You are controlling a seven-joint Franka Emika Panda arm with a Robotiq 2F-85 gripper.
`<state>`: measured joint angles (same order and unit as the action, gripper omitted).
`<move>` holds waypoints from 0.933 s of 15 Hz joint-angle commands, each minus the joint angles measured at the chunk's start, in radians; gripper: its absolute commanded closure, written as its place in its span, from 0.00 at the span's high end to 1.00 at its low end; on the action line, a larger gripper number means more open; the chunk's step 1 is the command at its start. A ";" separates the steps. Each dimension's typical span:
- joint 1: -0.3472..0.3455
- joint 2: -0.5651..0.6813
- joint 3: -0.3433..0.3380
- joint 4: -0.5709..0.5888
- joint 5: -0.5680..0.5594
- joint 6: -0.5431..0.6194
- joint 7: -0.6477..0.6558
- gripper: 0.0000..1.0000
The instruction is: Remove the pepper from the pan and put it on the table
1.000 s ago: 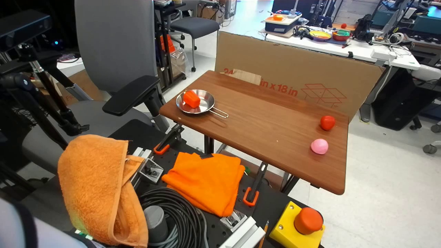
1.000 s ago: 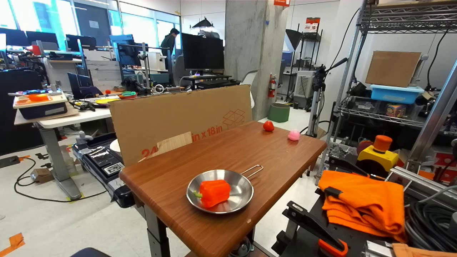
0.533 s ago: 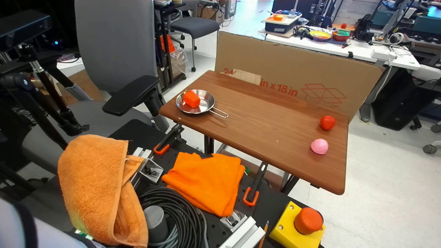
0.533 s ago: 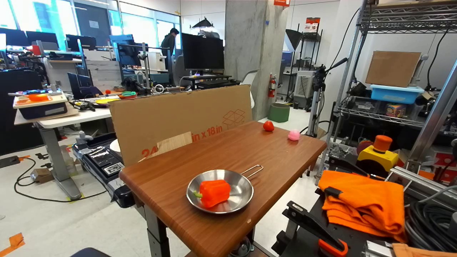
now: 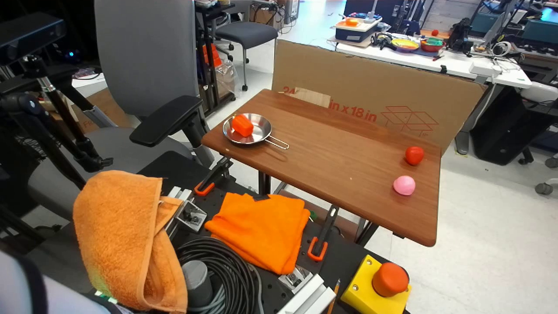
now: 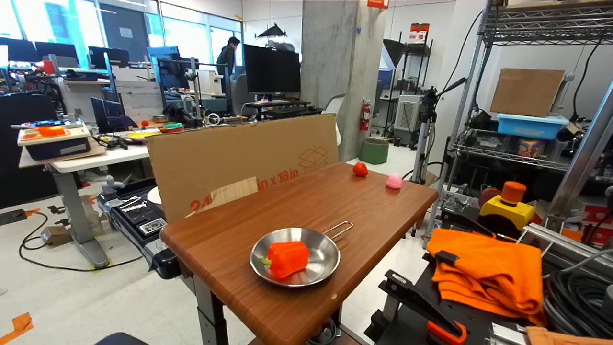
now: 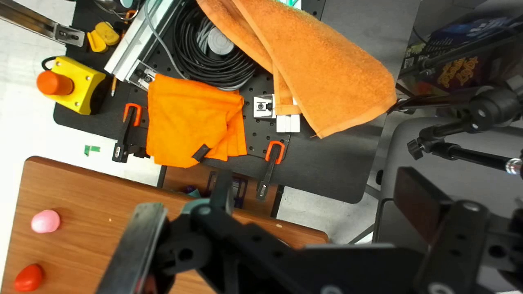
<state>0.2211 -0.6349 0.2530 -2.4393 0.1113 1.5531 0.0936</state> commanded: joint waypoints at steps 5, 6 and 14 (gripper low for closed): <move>0.010 -0.071 -0.016 -0.003 0.009 -0.001 -0.006 1.00; 0.002 -0.007 -0.003 0.002 -0.001 0.000 0.001 1.00; -0.018 -0.041 -0.018 0.002 0.003 -0.001 0.033 1.00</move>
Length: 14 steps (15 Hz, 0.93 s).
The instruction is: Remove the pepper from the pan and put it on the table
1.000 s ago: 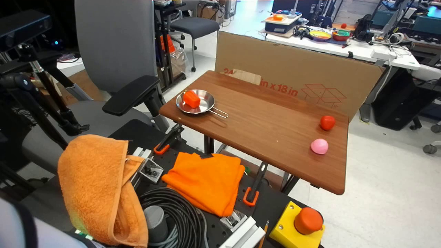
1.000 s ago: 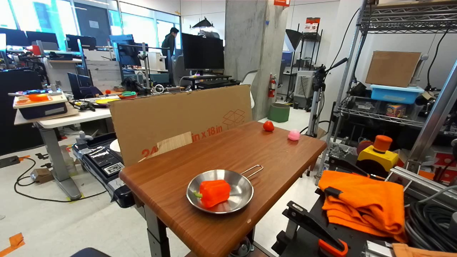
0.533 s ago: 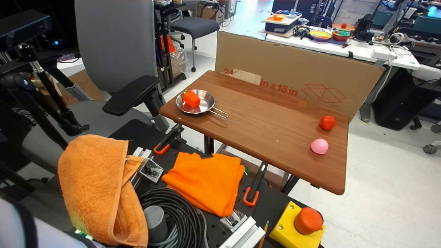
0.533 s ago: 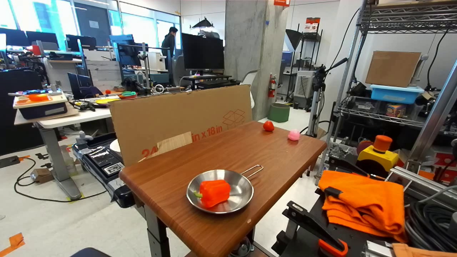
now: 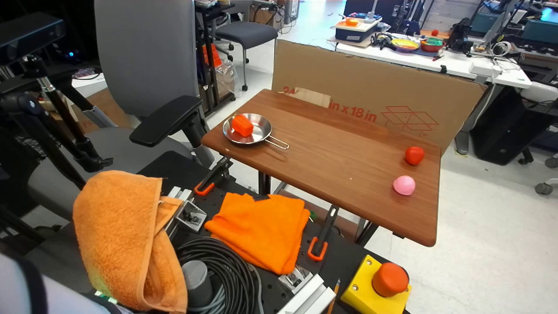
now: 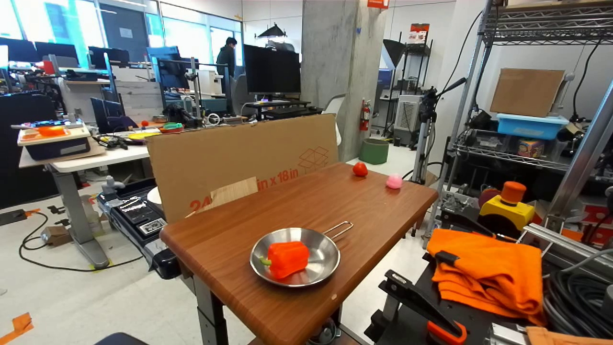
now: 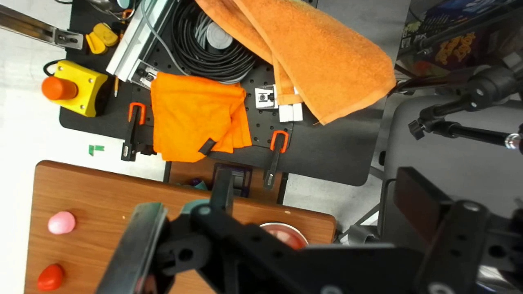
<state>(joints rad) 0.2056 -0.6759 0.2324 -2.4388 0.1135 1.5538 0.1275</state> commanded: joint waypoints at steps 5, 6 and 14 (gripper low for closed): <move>-0.011 0.000 -0.002 0.002 0.003 -0.012 0.021 1.00; -0.015 0.000 -0.002 0.002 0.004 -0.026 0.030 1.00; -0.020 0.000 -0.005 0.003 0.006 -0.034 0.036 1.00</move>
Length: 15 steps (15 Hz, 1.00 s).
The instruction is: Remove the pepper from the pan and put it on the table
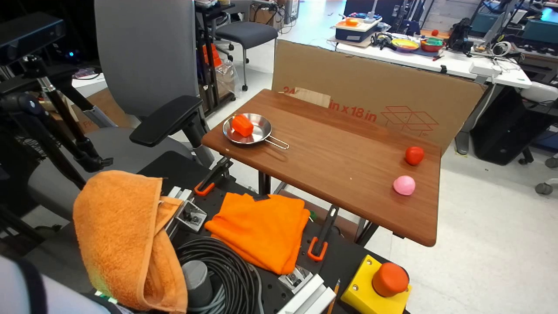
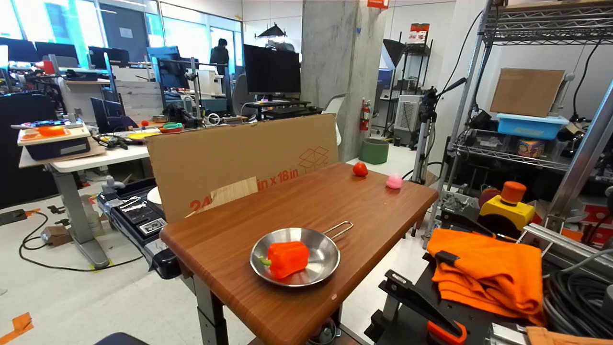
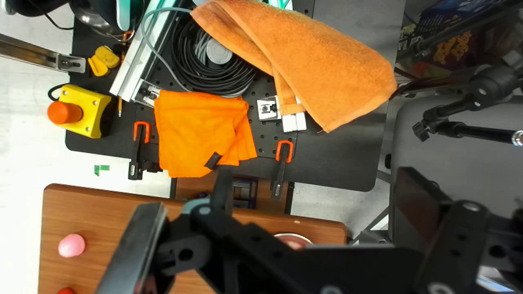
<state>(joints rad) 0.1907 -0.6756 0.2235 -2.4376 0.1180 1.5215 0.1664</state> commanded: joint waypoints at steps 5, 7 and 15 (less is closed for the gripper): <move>-0.008 0.003 -0.019 -0.006 0.002 0.011 -0.042 1.00; -0.015 0.009 -0.027 -0.003 -0.001 0.012 -0.043 1.00; -0.100 0.095 -0.058 0.009 -0.077 0.026 -0.019 1.00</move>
<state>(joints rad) 0.1196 -0.6370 0.1794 -2.4432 0.0784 1.5287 0.1439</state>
